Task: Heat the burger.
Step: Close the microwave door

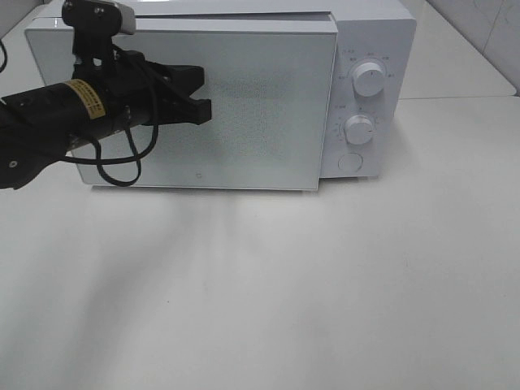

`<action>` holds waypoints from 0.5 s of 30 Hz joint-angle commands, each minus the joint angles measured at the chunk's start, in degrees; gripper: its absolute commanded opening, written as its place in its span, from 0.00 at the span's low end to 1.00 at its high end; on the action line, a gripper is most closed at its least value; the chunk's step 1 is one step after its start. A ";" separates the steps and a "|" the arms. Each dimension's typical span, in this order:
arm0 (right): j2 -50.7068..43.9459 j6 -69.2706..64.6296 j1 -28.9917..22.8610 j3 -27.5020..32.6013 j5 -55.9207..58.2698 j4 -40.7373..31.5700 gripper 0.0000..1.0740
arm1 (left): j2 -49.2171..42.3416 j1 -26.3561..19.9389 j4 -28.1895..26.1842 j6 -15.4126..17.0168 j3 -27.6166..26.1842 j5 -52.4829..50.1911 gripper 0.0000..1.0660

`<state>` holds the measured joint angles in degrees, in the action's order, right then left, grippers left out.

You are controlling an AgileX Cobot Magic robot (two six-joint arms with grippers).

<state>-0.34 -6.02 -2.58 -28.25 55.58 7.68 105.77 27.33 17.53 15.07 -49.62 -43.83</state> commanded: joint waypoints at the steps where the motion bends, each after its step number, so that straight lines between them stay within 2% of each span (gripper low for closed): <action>1: -1.55 -0.29 0.29 0.06 -0.34 0.23 0.71 | 1.78 2.23 -3.09 -1.09 -3.84 2.23 0.00; 7: -1.55 -0.29 0.29 0.06 -0.34 0.23 0.71 | 4.24 4.24 -7.73 -2.29 -8.02 3.55 0.00; 9: -1.55 -0.29 0.29 0.06 -0.34 0.23 0.71 | 5.10 4.53 -8.71 -3.32 -9.17 3.61 0.00; 13: -1.55 -0.29 0.29 0.06 -0.34 0.29 0.71 | 6.47 5.10 -9.63 -3.27 -11.46 4.18 0.00; 15: -1.55 -0.29 0.29 0.06 -0.40 0.40 0.71 | 8.25 5.56 -11.63 -3.61 -14.61 5.10 0.00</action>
<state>-0.34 -6.02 -2.58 -28.25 55.58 7.68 112.99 33.92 13.46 11.63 -60.91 -39.42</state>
